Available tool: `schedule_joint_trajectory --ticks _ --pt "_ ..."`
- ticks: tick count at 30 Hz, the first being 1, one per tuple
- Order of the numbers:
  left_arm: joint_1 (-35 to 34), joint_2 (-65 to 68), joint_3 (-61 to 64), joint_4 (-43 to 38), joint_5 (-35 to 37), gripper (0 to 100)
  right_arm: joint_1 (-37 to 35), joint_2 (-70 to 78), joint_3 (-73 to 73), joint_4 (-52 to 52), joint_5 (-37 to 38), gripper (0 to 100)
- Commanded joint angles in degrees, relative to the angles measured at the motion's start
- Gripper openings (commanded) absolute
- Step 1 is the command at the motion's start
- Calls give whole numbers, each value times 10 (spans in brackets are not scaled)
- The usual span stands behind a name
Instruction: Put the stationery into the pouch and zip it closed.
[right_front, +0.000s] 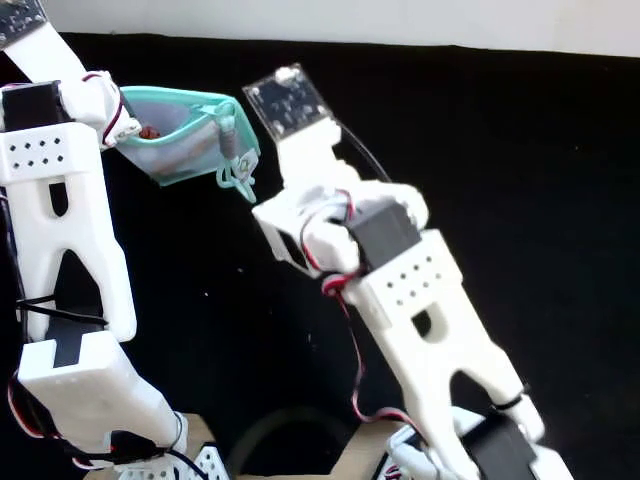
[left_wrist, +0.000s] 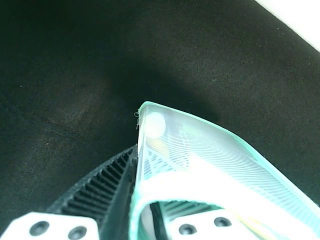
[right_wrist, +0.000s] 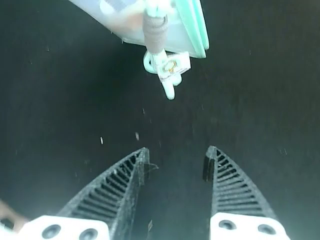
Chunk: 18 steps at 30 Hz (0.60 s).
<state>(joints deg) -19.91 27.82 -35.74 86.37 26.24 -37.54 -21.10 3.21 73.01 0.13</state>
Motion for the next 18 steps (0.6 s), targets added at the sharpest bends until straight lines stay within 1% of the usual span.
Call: schedule_joint_trajectory --ticks 1,6,15,18 --pt "-4 52 9 -11 -5 6 -4 -44 110 -133 4 183" --pt "-4 52 9 -12 -6 6 -6 -44 200 -252 4 183" --pt "-4 52 9 -13 -6 6 -7 -43 274 -357 5 183" --pt "-4 52 9 -13 -6 6 -7 -27 299 -421 4 183"
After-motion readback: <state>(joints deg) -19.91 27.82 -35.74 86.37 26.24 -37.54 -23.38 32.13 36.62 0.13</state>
